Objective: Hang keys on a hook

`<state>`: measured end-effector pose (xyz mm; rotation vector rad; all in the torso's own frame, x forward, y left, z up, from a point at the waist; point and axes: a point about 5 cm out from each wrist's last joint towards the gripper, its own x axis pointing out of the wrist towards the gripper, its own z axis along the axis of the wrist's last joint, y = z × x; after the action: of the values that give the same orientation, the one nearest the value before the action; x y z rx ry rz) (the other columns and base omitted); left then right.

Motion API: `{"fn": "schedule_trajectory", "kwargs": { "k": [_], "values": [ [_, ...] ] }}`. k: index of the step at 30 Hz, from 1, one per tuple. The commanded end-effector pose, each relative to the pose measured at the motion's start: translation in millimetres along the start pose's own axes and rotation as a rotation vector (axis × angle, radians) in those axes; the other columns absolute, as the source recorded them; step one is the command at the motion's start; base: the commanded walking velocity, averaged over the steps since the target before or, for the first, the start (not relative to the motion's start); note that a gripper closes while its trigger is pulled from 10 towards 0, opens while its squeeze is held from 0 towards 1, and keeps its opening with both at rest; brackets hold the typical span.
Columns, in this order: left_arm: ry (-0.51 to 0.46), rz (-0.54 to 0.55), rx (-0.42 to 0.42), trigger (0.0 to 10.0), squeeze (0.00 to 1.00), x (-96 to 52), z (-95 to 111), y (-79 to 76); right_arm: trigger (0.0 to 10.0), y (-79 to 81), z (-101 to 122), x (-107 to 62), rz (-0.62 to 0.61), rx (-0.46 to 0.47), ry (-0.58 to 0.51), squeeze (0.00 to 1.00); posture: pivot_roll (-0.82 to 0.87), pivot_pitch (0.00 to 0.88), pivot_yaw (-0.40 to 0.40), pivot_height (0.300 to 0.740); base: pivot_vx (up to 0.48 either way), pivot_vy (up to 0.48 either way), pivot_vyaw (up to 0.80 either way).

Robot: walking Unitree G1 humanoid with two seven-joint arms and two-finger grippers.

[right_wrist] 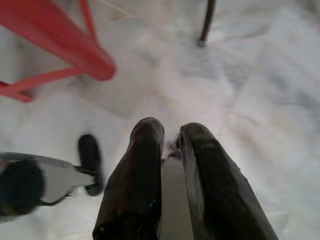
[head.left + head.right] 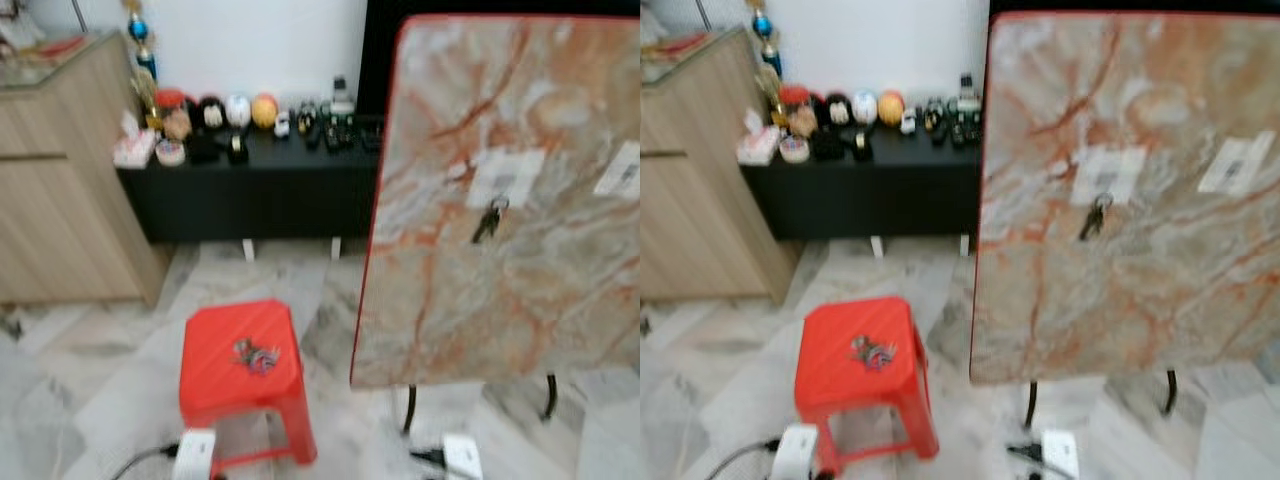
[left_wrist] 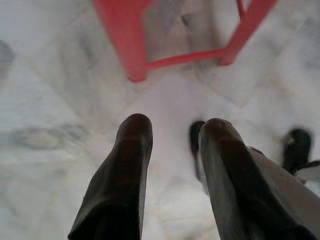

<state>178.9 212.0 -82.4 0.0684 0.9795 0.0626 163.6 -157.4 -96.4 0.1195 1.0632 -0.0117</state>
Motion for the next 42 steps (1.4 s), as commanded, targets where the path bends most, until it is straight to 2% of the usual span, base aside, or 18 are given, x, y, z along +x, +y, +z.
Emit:
{"fn": "schedule_trajectory", "kwargs": {
  "k": [1, 19, 39, 42],
  "values": [
    [0.01, -0.011, 0.015, 10.0, 0.0, 0.3, -1.2, -4.5, 10.0, -10.1, 3.0, -0.9, -0.027, 0.004, -0.01, 0.0, 0.03, 0.0, -0.009, 0.74, 0.0, 0.352, 0.0],
    [0.008, -0.008, 0.007, 10.0, 0.0, -0.2, -2.5, -2.2, 10.0, -10.5, 3.0, -0.9, -0.029, 0.004, -0.011, 0.0, 0.03, 0.0, -0.01, 0.74, 0.0, 0.352, 0.0],
    [-0.015, -0.019, -0.009, 10.0, 0.0, -0.4, -0.7, -1.9, 10.0, -11.0, 1.7, -1.0, -0.039, 0.014, -0.006, 0.0, 0.03, 0.0, -0.009, 0.74, 0.0, 0.0, 0.0],
    [-0.016, -0.02, -0.012, 10.0, 0.0, -0.4, -1.2, -2.2, 10.0, -11.6, 1.0, -1.1, -0.042, 0.0, 0.003, 0.0, 0.03, 0.0, -0.011, 0.74, 0.0, 0.0, -0.75]
  ]
}}
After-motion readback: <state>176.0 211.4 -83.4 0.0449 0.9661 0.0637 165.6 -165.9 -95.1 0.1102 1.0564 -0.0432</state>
